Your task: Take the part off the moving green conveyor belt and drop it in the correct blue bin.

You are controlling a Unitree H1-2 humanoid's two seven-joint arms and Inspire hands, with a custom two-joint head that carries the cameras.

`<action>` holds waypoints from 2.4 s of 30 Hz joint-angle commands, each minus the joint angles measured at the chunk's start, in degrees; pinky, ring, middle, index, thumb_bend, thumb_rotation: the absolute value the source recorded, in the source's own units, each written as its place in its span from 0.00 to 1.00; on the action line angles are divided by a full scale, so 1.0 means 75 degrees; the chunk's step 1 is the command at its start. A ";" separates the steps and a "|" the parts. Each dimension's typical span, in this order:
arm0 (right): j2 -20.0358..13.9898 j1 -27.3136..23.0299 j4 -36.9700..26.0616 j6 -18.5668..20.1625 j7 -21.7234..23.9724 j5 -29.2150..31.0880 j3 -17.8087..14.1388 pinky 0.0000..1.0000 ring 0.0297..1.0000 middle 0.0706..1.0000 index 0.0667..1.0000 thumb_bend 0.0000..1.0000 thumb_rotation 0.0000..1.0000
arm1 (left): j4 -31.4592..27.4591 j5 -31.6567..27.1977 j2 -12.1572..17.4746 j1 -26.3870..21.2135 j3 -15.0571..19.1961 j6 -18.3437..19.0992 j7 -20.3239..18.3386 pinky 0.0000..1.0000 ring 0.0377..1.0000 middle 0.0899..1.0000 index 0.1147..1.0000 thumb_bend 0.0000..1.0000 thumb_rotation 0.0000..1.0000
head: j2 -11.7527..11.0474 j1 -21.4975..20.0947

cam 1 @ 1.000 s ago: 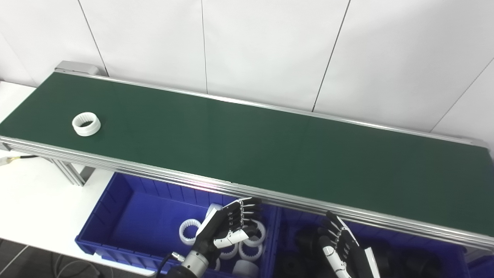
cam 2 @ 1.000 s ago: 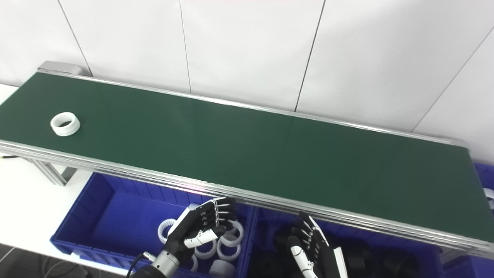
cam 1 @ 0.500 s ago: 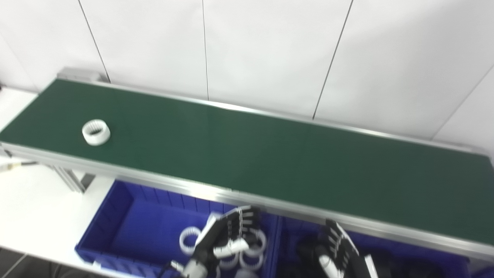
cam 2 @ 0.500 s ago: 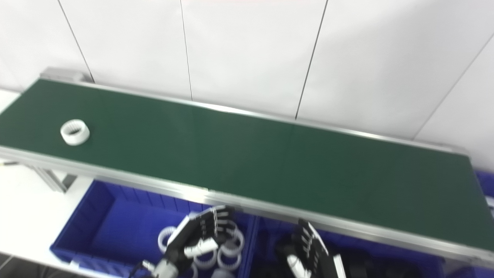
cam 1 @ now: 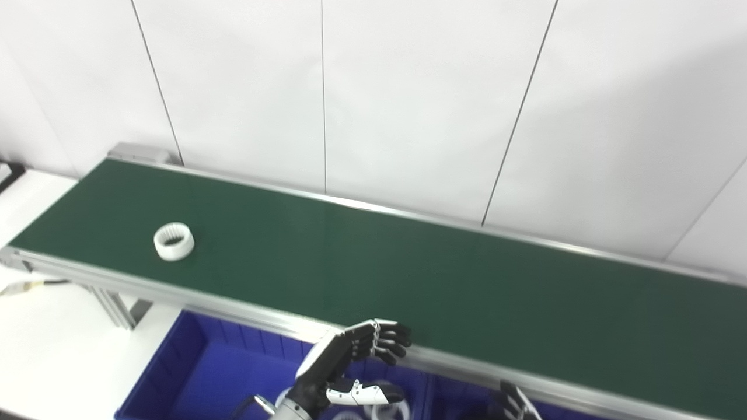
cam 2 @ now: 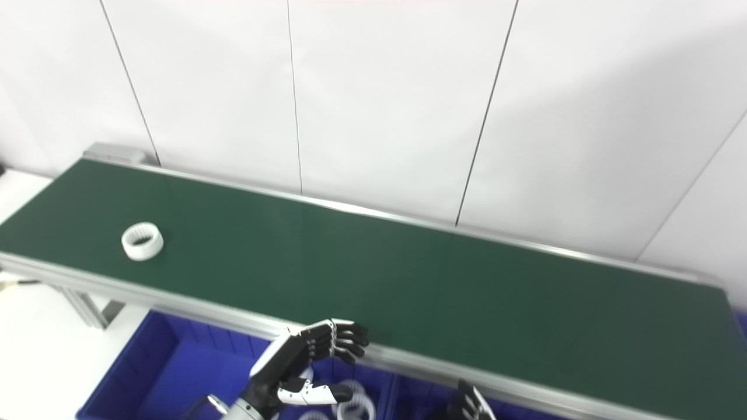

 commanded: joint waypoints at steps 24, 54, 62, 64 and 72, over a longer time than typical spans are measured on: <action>0.0065 -0.0508 0.0430 -0.0630 0.0111 0.0351 -0.0164 0.80 0.85 0.87 0.92 0.22 0.55 | -0.2200 0.1645 0.1746 -0.2711 0.0353 0.3244 -0.0406 0.71 0.78 0.81 0.81 0.86 0.39 | -0.0378 0.0595; 0.0091 -0.0578 0.0550 -0.0699 0.0113 0.0358 -0.0176 0.78 0.83 0.86 0.92 0.26 0.57 | 0.0254 0.4258 0.3073 -0.4029 -0.1327 0.4238 -0.1091 0.82 0.88 0.89 0.84 0.93 0.20 | -0.0335 0.0529; 0.0089 -0.0582 0.0615 -0.0870 0.0141 0.0383 -0.0156 0.77 0.84 0.86 0.91 0.24 0.57 | 0.0814 0.4567 0.3114 -0.4116 -0.1502 0.4142 -0.0862 0.80 0.88 0.90 0.85 0.91 0.16 | -0.0328 0.0509; 0.0092 -0.0578 0.0618 -0.0886 0.0134 0.0372 -0.0155 0.78 0.84 0.86 0.91 0.24 0.56 | 0.0902 0.4601 0.3135 -0.4125 -0.1533 0.4062 -0.0809 0.80 0.88 0.90 0.85 0.91 0.16 | -0.0321 0.0502; 0.0109 -0.0550 0.0565 -0.0817 0.0079 0.0302 -0.0150 0.77 0.83 0.86 0.91 0.25 0.59 | 0.1103 0.4819 0.3205 -0.4130 -0.1753 0.4009 -0.0802 0.80 0.87 0.89 0.84 0.92 0.17 | -0.0315 0.0477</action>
